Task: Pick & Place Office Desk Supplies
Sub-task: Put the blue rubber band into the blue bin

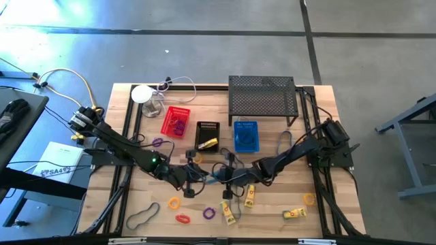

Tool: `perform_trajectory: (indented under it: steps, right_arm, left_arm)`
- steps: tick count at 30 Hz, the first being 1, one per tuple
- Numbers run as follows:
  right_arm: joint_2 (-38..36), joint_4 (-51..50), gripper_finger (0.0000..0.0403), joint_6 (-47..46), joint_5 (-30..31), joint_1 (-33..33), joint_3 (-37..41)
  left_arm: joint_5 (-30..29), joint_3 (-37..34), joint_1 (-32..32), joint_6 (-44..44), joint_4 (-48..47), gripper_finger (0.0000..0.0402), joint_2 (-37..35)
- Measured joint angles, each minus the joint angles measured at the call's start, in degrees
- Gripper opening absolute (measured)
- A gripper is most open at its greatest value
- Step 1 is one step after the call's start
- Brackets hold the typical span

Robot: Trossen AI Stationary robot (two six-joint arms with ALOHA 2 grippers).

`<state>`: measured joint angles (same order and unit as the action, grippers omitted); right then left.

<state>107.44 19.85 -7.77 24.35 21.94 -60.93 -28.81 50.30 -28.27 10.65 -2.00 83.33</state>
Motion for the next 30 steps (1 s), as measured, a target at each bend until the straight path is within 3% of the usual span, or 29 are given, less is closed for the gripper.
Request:
perform_trajectory:
  steps: [10, 18, 23, 30]
  right_arm:
    - [-1.71, -0.4, 0.0003, 3.76, 0.78, 0.5, 0.03]
    - [-1.85, -2.69, 0.0002, 5.45, 1.35, 0.08, 0.03]
    - [-5.86, -10.03, 0.0002, 4.42, 9.18, 0.57, -0.01]
    - [-12.65, -20.06, 0.0002, 2.49, 21.48, 2.4, 0.08]
  left_arm:
    - [-0.11, 0.06, -0.87, 0.35, -1.6, 0.0009, -0.05]
    - [-3.59, 0.02, -3.52, -0.31, -2.12, 0.0084, 0.0]
    - [-3.68, 0.02, -5.15, 1.94, -2.4, 0.0127, 0.0]
    - [-2.97, 0.0, -7.03, 4.58, -3.46, 0.0136, 0.0]
